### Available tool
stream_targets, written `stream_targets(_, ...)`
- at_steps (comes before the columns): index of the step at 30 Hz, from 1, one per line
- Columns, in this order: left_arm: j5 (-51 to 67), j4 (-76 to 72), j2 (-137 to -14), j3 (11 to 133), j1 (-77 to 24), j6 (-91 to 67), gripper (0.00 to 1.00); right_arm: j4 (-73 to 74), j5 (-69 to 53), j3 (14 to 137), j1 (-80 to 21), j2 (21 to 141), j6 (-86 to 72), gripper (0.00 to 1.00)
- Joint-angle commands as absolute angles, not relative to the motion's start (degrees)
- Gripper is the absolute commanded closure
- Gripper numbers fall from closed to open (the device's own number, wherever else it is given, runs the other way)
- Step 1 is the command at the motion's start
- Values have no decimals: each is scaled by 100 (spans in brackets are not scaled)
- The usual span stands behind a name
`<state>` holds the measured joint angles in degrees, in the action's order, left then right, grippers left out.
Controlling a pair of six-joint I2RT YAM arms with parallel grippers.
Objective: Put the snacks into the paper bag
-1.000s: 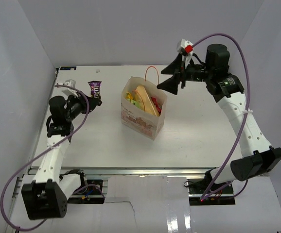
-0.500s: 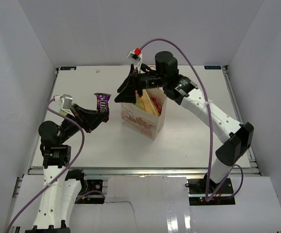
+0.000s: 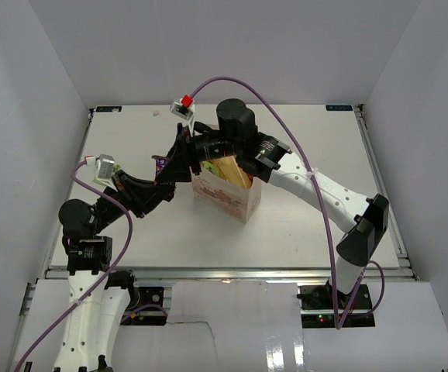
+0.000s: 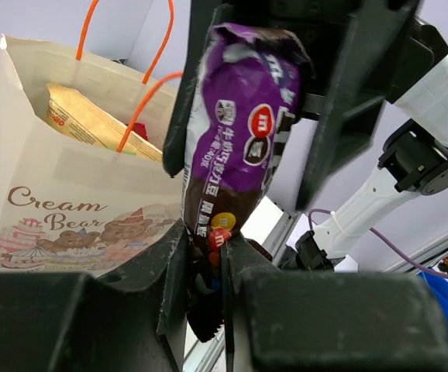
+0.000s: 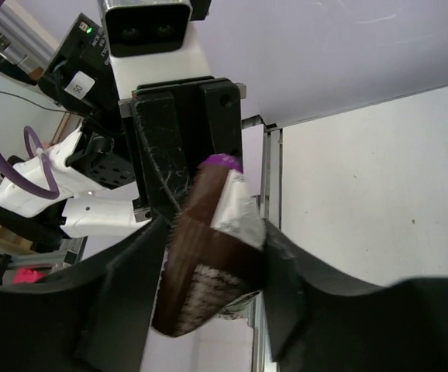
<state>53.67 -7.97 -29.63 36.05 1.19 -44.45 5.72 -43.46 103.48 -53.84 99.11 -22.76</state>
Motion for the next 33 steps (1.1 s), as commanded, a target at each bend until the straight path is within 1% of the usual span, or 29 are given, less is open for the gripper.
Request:
stream_targets(1,5432,-782,-2874,3683,97,-4465,82,193,-4210,10635,-5432,9879,-2320,49)
stream_targets(3,5405,-756,-2839,3691,97,-4456,82,202,-4175,10644,-5423,9870,-2277,58)
stream_targets(4,5405,-756,-2813,3683,97,-4473,82,193,-4175,10644,-5423,9861,-2233,60)
stream_targets(5,5405,-756,-2804,3683,97,-4465,81,185,-4175,10652,-5423,9853,-2215,66)
stream_targets(7,5388,-756,-2777,3683,97,-4500,78,193,-4175,10652,-5423,9809,-2128,73)
stream_targets(8,5388,-747,-2777,3683,97,-4509,70,193,-4175,10670,-5423,9800,-2092,78)
stream_targets(10,5292,-730,-2751,3718,97,-4517,57,185,-4192,10687,-5414,9739,-1996,81)
stream_targets(11,5221,-677,-2734,3744,97,-4518,43,185,-4192,10696,-5405,9721,-1952,83)
stream_targets(15,4739,-124,-2689,4033,97,-4123,20,202,-4192,10793,-5161,9546,-1749,84)
stream_targets(16,4633,-1,-2698,4112,97,-3878,18,202,-4192,10819,-5063,9510,-1714,84)
stream_targets(17,4519,496,-2707,4313,97,-3728,15,220,-4201,10906,-4819,9449,-1636,85)
stream_targets(21,4070,1326,-2725,4675,97,-3104,14,526,-4157,11065,-4090,9256,-1250,85)
stream_targets(23,3895,1650,-2672,4702,97,-2858,14,859,-4008,11057,-3685,9159,-777,86)
stream_targets(26,3614,1932,-2576,4615,97,-2681,13,1133,-3587,10811,-3341,8860,-266,86)
stream_targets(27,3551,1986,-2523,4579,97,-2655,13,1404,-3386,10741,-3331,8703,328,86)
stream_targets(28,3472,2047,-2488,4553,97,-2654,12,1493,-2966,10505,-3331,8623,595,86)
stream_targets(33,3252,2188,-2373,4281,97,-2680,12,1714,-2146,9599,-3331,8262,1669,86)
